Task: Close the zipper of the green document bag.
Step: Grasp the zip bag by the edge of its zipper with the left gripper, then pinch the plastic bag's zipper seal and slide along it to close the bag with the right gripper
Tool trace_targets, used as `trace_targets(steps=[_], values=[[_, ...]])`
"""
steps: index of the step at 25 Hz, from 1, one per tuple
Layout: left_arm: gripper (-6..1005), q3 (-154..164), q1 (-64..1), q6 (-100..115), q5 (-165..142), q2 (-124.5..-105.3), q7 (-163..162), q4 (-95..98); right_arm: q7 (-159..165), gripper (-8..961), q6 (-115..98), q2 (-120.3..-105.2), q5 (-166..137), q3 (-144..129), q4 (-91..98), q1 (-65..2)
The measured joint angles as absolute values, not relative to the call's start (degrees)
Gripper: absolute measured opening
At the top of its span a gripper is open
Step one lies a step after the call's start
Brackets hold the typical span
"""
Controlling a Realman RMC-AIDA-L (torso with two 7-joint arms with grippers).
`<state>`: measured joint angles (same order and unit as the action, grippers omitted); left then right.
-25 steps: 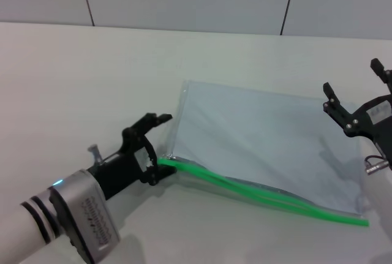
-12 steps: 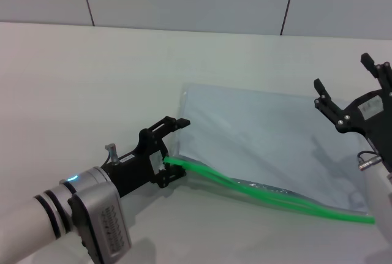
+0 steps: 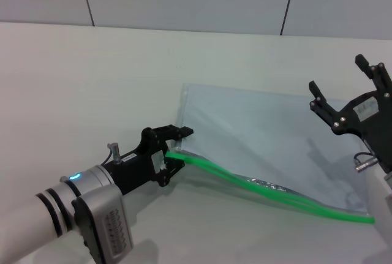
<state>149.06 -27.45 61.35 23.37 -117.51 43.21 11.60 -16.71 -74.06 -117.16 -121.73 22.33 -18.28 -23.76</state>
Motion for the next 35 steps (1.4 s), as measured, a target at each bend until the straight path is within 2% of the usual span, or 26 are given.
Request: trace_targets(steps=[3, 13, 19, 35], values=[[353, 149.06, -27.64, 61.12, 23.37, -117.51, 43.23, 11.61, -16.71, 894, -74.08, -117.15, -121.73, 22.31, -18.28, -23.91], [120, 148.70, -27.69, 61.06, 23.66, -117.51, 43.17, 11.61, -16.82, 892, -74.10, -117.10, -121.77, 20.34, -18.16, -24.52], [55, 148.56, -27.69, 61.06, 23.80, -117.51, 43.02, 11.61, -17.23, 891, -73.60, -117.01, -127.63, 18.47, -18.15, -26.06], [52, 148.17, -27.69, 61.13, 23.92, -117.40, 43.24, 13.03, -23.95, 892, -61.96, -117.34, -144.41, 17.01, -26.90, -28.12]])
